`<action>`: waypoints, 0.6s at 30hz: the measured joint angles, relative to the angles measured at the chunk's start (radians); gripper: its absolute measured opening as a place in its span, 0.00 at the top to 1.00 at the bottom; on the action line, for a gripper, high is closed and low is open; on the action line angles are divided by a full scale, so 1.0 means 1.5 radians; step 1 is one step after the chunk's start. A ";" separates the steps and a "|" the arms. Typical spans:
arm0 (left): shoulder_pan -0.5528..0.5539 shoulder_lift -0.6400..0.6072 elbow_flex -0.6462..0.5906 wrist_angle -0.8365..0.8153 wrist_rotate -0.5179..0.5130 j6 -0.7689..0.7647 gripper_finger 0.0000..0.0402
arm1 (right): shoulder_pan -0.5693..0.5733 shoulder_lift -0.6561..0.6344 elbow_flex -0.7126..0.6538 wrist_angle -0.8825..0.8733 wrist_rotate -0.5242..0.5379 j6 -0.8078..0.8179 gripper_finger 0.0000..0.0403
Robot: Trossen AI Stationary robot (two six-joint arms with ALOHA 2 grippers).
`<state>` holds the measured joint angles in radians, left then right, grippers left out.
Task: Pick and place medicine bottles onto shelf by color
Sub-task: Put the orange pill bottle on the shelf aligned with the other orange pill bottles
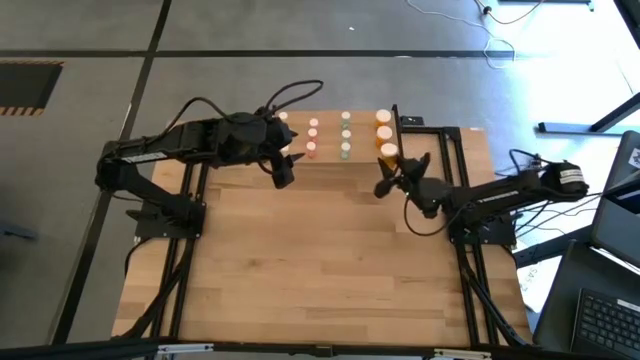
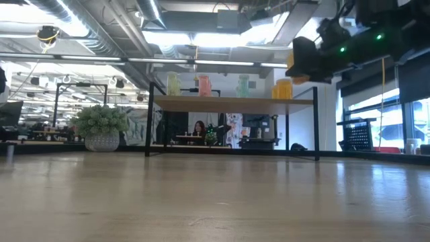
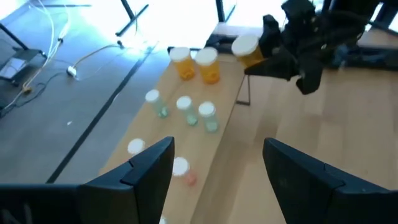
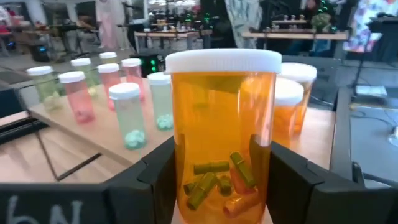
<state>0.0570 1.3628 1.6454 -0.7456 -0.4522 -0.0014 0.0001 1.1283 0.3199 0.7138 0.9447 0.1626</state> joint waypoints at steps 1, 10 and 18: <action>0.000 0.001 0.000 -0.004 -0.001 0.003 0.40 | 0.000 0.015 0.000 0.013 0.007 0.007 0.53; 0.000 0.000 0.000 -0.001 -0.002 0.007 0.40 | 0.000 0.105 0.000 0.127 0.022 -0.047 0.53; 0.000 0.000 0.000 -0.002 -0.002 0.007 0.40 | 0.000 0.157 0.000 0.171 0.038 -0.042 0.53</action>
<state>0.0566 1.3621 1.6447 -0.7479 -0.4545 0.0097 -0.0006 1.3631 0.3199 0.9710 1.0023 0.1001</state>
